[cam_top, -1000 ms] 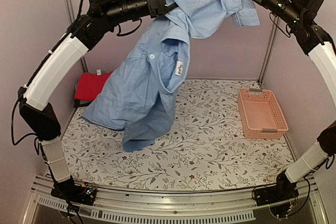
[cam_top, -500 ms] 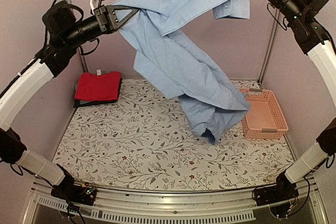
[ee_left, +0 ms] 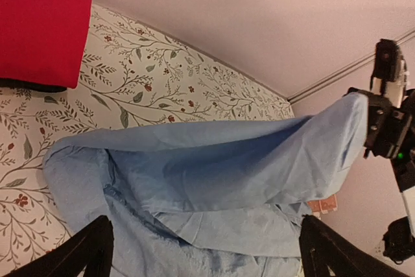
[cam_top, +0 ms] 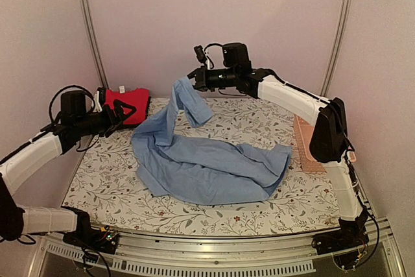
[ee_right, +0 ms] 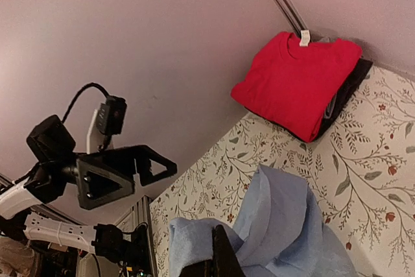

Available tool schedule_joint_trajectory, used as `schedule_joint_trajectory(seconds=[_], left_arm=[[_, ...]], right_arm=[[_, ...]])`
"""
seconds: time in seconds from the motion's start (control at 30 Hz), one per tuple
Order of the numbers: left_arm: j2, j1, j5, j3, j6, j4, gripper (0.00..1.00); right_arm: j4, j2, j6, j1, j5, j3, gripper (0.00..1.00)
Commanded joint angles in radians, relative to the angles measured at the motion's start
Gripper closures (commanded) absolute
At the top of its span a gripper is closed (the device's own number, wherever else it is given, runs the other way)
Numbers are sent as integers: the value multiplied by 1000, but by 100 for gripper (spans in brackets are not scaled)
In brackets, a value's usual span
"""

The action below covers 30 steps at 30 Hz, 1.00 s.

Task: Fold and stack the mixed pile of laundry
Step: Place the crumpled shirt at the center of the board.

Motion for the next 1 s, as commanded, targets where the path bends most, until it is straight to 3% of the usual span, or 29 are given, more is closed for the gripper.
schedule_joint_trajectory(seconds=[0.0, 0.3, 0.43, 0.5, 0.53, 0.57, 0.6, 0.63, 0.67, 0.8, 0.87, 0.97], left_arm=[[39, -32, -21, 68, 128, -3, 0], [297, -299, 61, 269, 510, 67, 0], [354, -349, 82, 263, 554, 206, 0], [406, -362, 78, 307, 572, 195, 1], [441, -365, 64, 349, 586, 159, 10], [475, -361, 62, 393, 595, 122, 26], [507, -352, 75, 445, 599, 61, 59], [536, -347, 59, 498, 583, 18, 98], [556, -339, 53, 541, 556, -5, 100], [568, -319, -28, 624, 490, 77, 100], [625, -281, -159, 702, 420, 94, 100], [828, -191, -248, 911, 319, 49, 100]], right_arm=[[-131, 52, -68, -17, -86, -2, 100], [-37, -26, -116, -16, -264, -66, 100], [17, -52, -82, -11, -332, -74, 100], [46, -64, -62, -8, -365, -77, 100], [62, -74, -54, -8, -380, -79, 100], [68, -84, -43, -9, -384, -81, 100], [64, -103, -41, -11, -378, -89, 96], [55, -117, -41, -19, -365, -109, 84], [52, -141, -36, -34, -353, -143, 66], [24, -321, -27, -150, -235, -400, 34], [-40, -454, -53, -219, -138, -568, 27], [-244, -578, -171, -284, -17, -695, 29]])
